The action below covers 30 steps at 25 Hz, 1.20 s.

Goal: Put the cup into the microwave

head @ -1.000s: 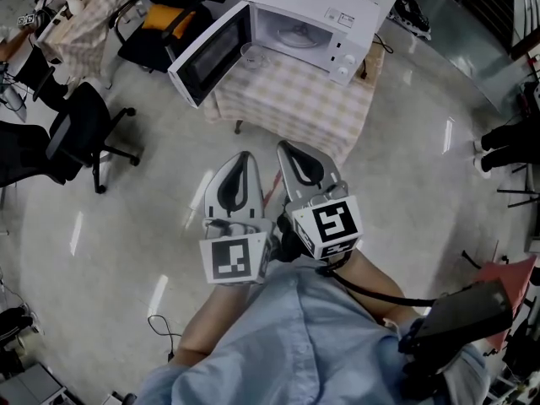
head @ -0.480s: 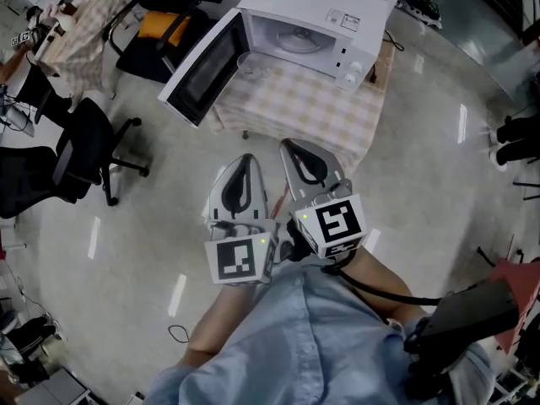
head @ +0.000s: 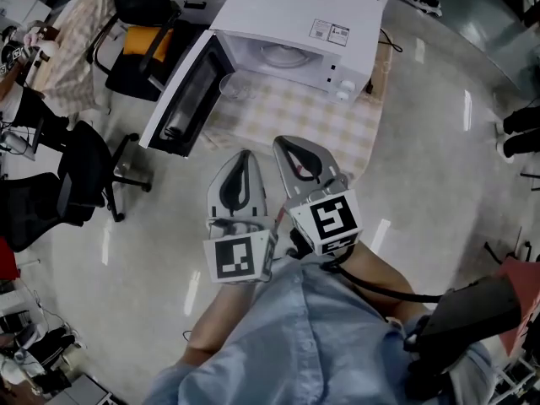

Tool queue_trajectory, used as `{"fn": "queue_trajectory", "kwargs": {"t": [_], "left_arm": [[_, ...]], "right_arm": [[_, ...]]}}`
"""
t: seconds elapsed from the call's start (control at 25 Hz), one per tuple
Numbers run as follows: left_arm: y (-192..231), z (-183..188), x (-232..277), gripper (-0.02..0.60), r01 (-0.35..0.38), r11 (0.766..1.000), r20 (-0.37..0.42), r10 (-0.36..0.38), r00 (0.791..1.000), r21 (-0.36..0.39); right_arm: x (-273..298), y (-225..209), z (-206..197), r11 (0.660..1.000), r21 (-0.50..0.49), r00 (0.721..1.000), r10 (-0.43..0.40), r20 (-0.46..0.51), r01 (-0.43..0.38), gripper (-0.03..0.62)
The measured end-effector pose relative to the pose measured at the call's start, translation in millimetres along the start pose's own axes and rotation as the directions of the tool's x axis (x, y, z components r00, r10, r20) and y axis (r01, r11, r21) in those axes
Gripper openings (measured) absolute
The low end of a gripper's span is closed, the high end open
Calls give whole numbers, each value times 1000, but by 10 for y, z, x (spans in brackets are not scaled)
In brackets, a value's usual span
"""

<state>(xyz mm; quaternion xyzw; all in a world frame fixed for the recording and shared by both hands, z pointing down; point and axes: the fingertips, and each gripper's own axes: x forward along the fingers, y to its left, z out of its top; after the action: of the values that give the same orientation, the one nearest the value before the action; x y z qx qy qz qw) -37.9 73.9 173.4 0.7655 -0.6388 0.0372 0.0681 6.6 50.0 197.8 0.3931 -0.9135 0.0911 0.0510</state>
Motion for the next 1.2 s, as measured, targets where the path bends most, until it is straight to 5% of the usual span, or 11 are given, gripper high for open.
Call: {"fn": "queue_trajectory", "kwargs": {"t": [0.72, 1.2], "left_arm": [[160, 313, 648, 6, -66, 996, 55, 63, 996, 54], [696, -202, 993, 6, -89, 996, 43, 90, 995, -27]], "right_arm": [[592, -478, 290, 998, -7, 997, 59, 56, -58, 3], [1147, -431, -113, 995, -50, 996, 87, 15, -86, 3]]}}
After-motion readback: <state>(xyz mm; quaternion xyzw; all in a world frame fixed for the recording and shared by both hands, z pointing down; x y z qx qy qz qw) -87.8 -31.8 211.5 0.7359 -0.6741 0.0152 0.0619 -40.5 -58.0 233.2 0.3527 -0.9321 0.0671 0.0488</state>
